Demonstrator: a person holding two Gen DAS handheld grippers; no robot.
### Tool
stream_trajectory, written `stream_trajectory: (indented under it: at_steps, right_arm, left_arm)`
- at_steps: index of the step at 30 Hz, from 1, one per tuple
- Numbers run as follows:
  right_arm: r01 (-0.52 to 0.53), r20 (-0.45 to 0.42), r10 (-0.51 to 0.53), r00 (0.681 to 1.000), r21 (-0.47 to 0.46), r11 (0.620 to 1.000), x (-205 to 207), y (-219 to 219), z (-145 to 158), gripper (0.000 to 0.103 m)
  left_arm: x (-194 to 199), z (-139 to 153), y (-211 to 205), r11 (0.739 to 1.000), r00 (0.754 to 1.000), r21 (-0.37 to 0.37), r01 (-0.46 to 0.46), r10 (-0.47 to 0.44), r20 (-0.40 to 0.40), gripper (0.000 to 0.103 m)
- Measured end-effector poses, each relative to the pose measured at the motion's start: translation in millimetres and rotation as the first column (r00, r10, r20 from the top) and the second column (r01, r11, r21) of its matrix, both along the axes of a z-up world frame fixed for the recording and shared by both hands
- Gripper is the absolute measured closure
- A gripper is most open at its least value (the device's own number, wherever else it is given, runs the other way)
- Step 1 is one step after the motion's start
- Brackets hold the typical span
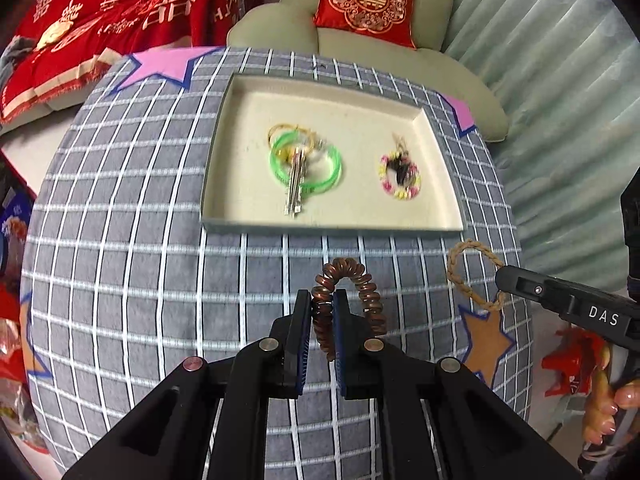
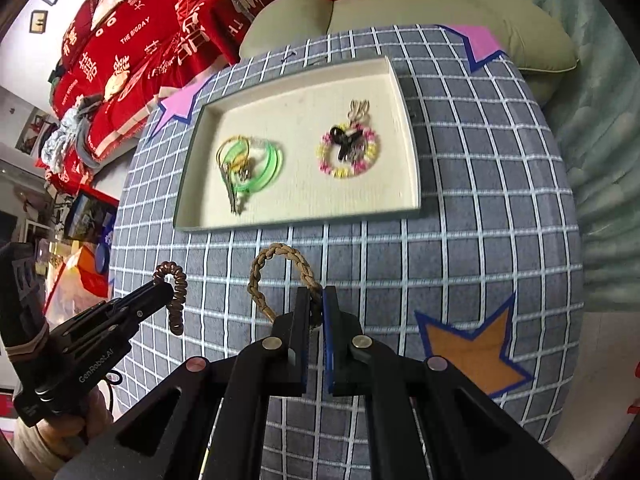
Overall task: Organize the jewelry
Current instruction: 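Carry the coil tie and braided bracelet with both tools into the tray, then open the right tool over the beaded bracelet while the left tool releases the coil tie by the bangle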
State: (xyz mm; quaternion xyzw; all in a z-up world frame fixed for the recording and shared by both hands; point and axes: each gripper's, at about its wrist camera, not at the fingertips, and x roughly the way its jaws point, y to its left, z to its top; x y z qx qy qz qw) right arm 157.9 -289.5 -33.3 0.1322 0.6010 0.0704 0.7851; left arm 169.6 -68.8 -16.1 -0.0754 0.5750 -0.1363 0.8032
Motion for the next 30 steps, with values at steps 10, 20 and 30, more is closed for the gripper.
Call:
stream_trajectory:
  at_steps: [10,20,30]
  right_arm:
    - [0.016,-0.004,-0.016,1.0,0.007,1.0,53,-5,-14,0.097]
    - [0.065,-0.02,-0.065,0.998,-0.015,0.998,97,-19,-42,0.097]
    - [0.07,-0.051,-0.072,0.996,-0.029,0.997,117,-25,-68,0.097]
  left_arm:
    - [61,-12,-8,0.999,0.999,0.033,-0.014,0.013,0.035,0.082]
    - [106,-51,-37,0.992,0.999,0.123,0.023,-0.027,0.034,0.082]
    - [128,-81,-60,0.972,0.996,0.229,0.054,-0.07,0.062,0.082]
